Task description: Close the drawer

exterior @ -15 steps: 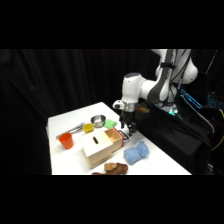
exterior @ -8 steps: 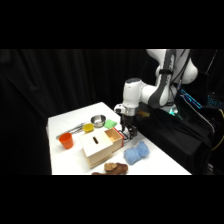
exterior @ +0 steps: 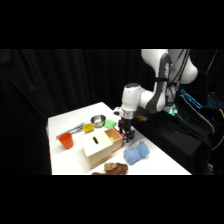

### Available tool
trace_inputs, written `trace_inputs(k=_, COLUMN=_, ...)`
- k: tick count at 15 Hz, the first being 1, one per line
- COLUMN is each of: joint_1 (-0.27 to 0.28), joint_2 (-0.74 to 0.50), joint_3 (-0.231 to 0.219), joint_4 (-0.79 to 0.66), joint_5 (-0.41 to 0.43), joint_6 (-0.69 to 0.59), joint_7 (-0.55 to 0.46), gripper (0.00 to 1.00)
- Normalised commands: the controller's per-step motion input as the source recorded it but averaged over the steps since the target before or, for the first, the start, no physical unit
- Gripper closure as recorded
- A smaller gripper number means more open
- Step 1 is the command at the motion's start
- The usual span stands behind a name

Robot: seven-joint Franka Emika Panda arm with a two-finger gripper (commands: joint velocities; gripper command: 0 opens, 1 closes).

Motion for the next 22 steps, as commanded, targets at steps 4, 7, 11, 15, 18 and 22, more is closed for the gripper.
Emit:
trace_inputs(k=4, joint_1=-0.095, joint_2=0.18, joint_3=0.074, joint_4=0.12, joint_5=-0.052, joint_6=0.21, joint_7=0.07, gripper=0.00)
trace_inputs(k=7, joint_1=-0.085, joint_2=0.15, joint_3=0.068, joint_4=0.12, joint_5=-0.065, joint_6=0.15, joint_7=0.07, gripper=0.00)
trace_inputs(k=11, joint_1=-0.075, joint_2=0.04, joint_3=0.029, joint_4=0.12, joint_5=-0.076, joint_6=-0.04, joint_7=0.06, gripper=0.00)
trace_inputs(k=15, joint_1=-0.128, joint_2=-0.05, joint_3=0.022, joint_4=0.18, joint_5=-0.084, joint_6=-0.27, joint_7=0.01, gripper=0.00)
trace_inputs(k=18, joint_1=-0.074, joint_2=-0.08, joint_3=-0.028, joint_4=0.20, joint_5=-0.076, joint_6=-0.27, joint_7=-0.02, gripper=0.00)
trace_inputs(k=22, joint_1=-0.062, joint_2=-0.02, joint_3=-0.019, joint_4=0.26, joint_5=-0.056, joint_6=-0.23, joint_7=-0.05, gripper=0.00)
